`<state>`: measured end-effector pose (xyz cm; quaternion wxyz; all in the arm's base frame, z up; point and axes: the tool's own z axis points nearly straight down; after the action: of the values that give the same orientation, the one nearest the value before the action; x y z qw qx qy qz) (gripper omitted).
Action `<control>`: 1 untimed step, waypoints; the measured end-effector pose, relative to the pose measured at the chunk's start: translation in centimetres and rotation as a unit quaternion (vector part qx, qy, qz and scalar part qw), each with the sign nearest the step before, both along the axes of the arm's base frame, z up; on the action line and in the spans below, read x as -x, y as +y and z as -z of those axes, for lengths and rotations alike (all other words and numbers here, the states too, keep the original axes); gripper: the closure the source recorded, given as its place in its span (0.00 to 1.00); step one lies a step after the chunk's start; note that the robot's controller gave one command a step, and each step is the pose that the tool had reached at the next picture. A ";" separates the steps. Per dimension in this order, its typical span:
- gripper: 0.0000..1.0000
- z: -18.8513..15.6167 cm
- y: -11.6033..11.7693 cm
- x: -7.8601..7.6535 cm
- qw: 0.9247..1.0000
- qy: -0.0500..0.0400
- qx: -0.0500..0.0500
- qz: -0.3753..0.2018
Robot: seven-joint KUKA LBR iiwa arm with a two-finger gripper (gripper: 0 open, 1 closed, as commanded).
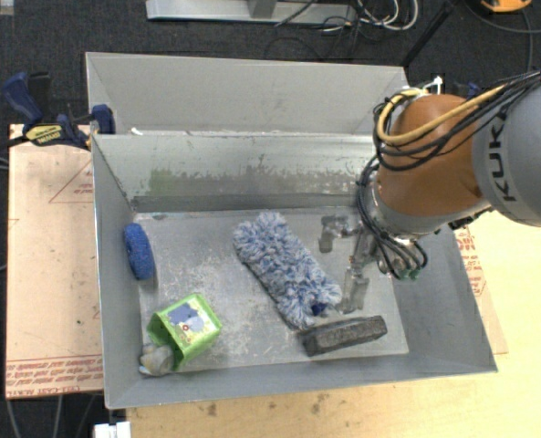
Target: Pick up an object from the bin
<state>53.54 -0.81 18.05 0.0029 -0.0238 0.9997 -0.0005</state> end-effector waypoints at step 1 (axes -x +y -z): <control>0.00 4.1 1.9 0.4 1.000 0.001 -0.001 -0.003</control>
Offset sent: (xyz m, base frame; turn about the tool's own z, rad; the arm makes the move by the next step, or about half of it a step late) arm 0.0066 0.0380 -0.0893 -0.0701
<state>53.16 1.06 13.95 0.0020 -0.0269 0.9996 0.0007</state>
